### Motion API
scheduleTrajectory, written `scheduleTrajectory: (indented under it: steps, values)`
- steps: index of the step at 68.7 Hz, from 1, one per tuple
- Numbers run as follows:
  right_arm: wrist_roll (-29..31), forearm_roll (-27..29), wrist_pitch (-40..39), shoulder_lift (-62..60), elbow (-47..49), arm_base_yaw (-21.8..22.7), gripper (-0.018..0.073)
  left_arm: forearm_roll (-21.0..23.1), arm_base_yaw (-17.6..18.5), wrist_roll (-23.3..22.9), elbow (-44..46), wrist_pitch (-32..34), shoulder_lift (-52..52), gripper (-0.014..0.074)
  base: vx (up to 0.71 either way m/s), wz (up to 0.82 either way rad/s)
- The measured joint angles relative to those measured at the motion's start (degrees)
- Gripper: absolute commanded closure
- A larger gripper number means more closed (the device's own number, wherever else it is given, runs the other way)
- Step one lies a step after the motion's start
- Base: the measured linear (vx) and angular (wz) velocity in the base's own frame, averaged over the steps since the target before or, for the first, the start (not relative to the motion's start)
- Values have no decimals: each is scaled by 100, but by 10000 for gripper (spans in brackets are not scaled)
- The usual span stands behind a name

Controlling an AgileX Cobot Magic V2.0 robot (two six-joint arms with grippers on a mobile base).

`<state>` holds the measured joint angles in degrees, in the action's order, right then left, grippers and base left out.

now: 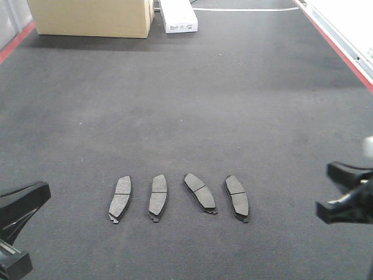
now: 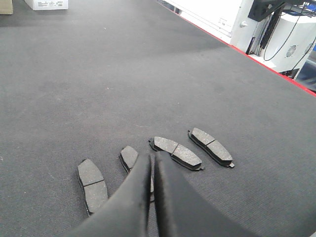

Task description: Move and align brake pads A on conveyor

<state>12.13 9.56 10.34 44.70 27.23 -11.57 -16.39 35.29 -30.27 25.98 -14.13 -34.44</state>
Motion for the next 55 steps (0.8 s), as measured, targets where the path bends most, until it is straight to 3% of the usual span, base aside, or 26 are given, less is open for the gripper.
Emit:
scheduleTrajectory:
  steps: [14, 55]
  values:
    - [0, 16, -256, -631, -221, 0, 562, 0, 0, 0, 0, 0, 0, 603, 0, 0]
    - [2, 16, -261, -683, -225, 0, 562, 0, 0, 0, 0, 0, 0, 603, 0, 0]
